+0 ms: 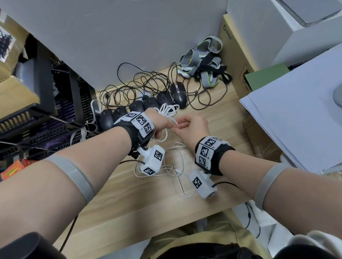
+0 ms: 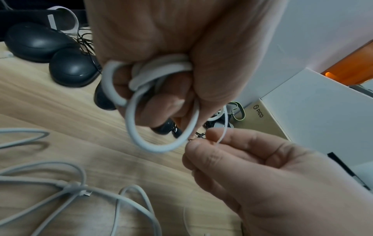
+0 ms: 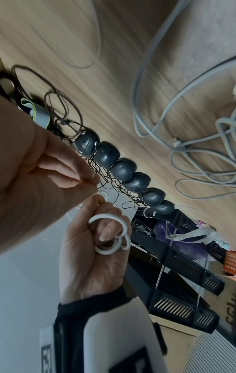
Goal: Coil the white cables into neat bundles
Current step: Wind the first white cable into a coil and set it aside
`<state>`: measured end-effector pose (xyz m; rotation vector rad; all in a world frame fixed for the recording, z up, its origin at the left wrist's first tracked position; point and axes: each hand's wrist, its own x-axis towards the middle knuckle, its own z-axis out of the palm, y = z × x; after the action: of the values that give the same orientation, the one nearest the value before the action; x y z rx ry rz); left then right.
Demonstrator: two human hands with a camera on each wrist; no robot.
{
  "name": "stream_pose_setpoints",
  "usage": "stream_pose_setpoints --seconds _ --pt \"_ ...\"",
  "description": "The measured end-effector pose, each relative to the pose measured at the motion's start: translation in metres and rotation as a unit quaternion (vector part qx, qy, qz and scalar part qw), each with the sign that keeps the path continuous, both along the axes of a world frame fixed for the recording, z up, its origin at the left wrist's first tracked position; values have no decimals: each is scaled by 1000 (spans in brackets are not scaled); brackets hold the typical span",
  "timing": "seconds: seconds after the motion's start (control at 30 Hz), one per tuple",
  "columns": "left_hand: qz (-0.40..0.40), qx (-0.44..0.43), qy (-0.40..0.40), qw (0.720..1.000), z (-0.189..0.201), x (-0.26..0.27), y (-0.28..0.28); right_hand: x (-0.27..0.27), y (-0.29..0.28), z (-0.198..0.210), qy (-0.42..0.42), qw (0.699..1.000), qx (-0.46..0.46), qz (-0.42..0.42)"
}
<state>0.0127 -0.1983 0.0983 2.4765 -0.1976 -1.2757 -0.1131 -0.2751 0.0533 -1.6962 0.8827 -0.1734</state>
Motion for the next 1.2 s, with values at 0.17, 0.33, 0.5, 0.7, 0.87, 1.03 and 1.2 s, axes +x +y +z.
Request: stream_pose_setpoints --seconds 0.17,0.33,0.5,0.7,0.87,1.03,1.2 --pt "-6 2 15 1000 1 6 -2 2 -3 -1 -9 1000 1 -10" --pt "12 -20 50 998 -2 7 0 0 -8 -6 -34 998 45 -24" --pt "-5 -14 13 1000 1 7 -5 0 -8 -7 -48 998 44 -20" --pt "17 -19 28 999 -7 8 0 -2 -11 -9 -60 997 56 4" --pt "22 -38 54 998 -10 8 -2 0 -10 -11 -50 998 48 -6" --pt "11 -30 64 997 -11 13 -1 -4 -13 -9 -54 997 58 1" --pt "16 -9 83 996 -18 17 0 -3 -13 -11 -60 997 57 -4"
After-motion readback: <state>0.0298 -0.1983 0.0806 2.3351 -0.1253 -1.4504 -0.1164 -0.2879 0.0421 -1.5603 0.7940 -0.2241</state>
